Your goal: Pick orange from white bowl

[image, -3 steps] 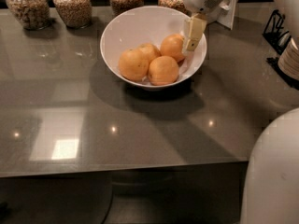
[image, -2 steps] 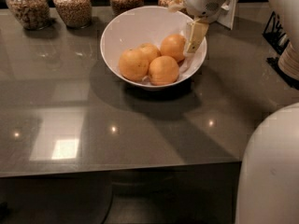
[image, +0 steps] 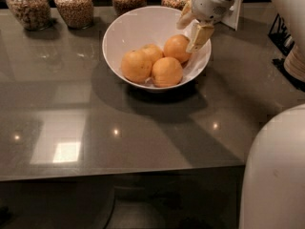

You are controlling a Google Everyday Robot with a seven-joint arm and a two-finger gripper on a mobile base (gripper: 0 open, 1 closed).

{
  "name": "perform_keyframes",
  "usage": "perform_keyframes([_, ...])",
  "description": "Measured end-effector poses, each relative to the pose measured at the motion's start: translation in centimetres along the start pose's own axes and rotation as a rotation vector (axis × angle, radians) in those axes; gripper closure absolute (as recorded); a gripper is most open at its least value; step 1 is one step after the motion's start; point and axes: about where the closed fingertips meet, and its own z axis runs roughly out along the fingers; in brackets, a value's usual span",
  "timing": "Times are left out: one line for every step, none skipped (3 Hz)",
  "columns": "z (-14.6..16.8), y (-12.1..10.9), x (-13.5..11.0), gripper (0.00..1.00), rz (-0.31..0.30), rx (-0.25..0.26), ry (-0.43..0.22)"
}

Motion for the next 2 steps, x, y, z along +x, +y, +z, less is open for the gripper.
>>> perform_keyframes([0.8,0.1,0.4,0.35,-0.004,-0.015,-0.002])
perform_keyframes([1.9,0.1,0.8,0.35,-0.010,-0.035,-0.008])
